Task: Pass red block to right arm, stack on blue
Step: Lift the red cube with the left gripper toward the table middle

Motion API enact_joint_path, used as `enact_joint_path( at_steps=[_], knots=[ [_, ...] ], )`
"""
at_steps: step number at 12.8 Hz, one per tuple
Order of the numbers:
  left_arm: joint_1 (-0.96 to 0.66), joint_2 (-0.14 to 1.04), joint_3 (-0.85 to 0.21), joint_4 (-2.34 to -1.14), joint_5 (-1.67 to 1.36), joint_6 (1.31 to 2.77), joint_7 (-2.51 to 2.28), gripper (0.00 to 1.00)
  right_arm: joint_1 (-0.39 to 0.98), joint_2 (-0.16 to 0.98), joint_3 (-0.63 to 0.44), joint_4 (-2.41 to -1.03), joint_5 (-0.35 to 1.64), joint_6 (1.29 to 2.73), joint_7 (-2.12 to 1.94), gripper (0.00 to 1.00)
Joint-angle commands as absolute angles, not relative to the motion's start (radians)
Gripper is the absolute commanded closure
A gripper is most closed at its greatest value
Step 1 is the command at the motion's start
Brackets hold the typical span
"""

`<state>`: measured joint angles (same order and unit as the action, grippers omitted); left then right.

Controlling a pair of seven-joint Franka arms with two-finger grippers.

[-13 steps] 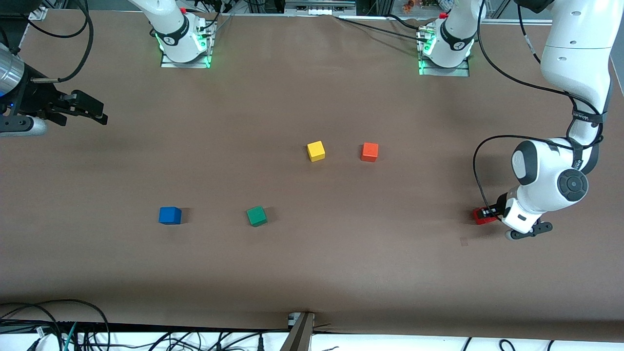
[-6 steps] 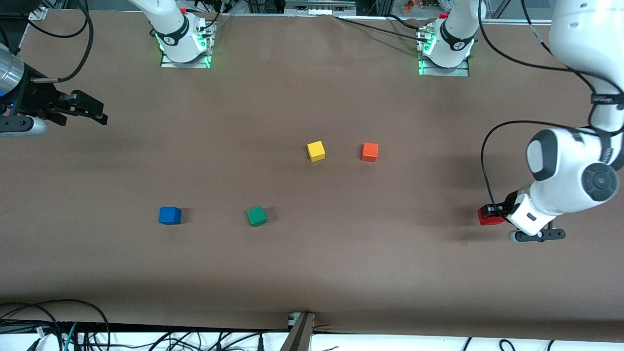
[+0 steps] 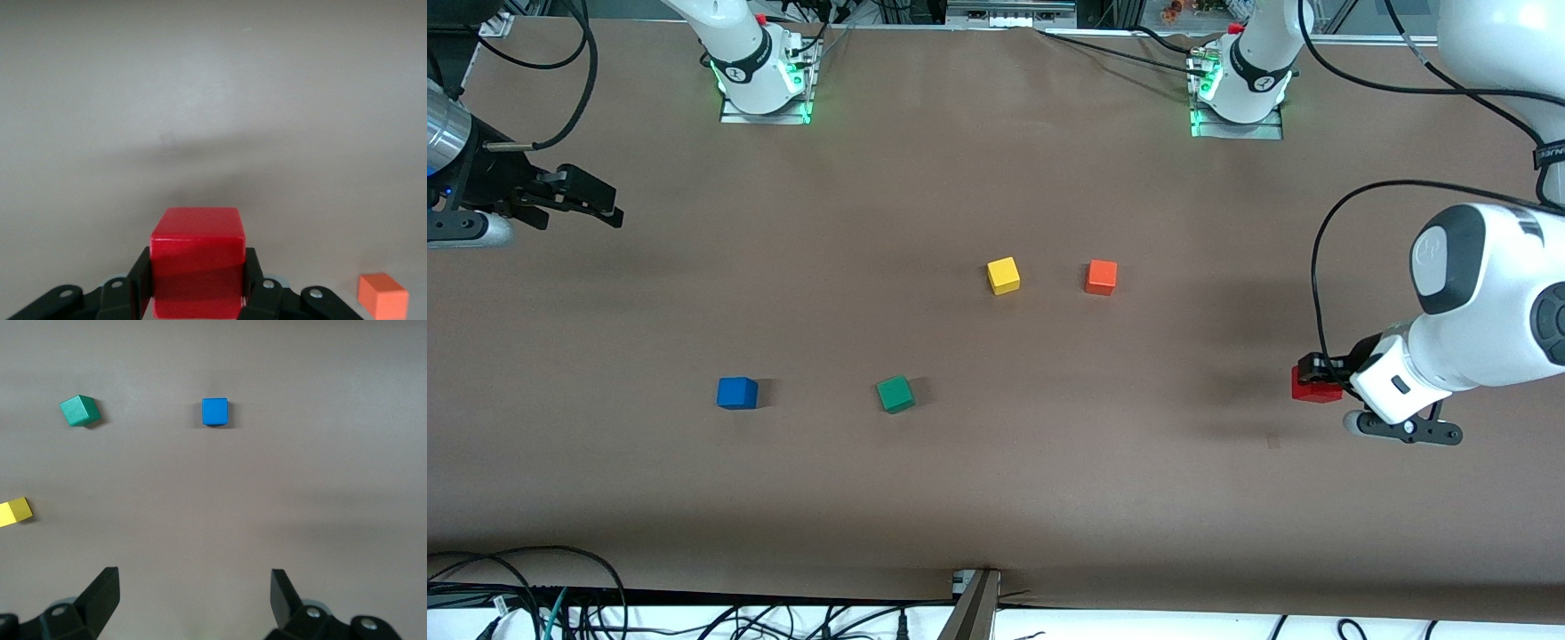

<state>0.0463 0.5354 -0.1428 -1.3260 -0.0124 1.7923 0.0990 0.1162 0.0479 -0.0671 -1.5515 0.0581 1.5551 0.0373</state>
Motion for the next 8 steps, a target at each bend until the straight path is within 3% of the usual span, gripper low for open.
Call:
enact_joint_path(
  at_steps=[1, 4, 8],
  knots=[
    [0.051, 0.52, -0.199, -1.292, -0.025, 1.753, 0.211, 1.0, 0.112, 0.055, -0.063, -1.531, 0.057, 1.542, 0.041, 0.0],
    [0.057, 0.517, -0.227, -1.295, -0.105, 1.763, 0.496, 1.0, 0.112, 0.055, -0.063, -1.531, 0.057, 1.54, 0.041, 0.0],
    [0.084, 0.537, -0.218, -1.325, -0.482, 1.789, 0.86, 1.0, 0.112, 0.055, -0.063, -1.531, 0.057, 1.543, 0.041, 0.0]
  ],
)
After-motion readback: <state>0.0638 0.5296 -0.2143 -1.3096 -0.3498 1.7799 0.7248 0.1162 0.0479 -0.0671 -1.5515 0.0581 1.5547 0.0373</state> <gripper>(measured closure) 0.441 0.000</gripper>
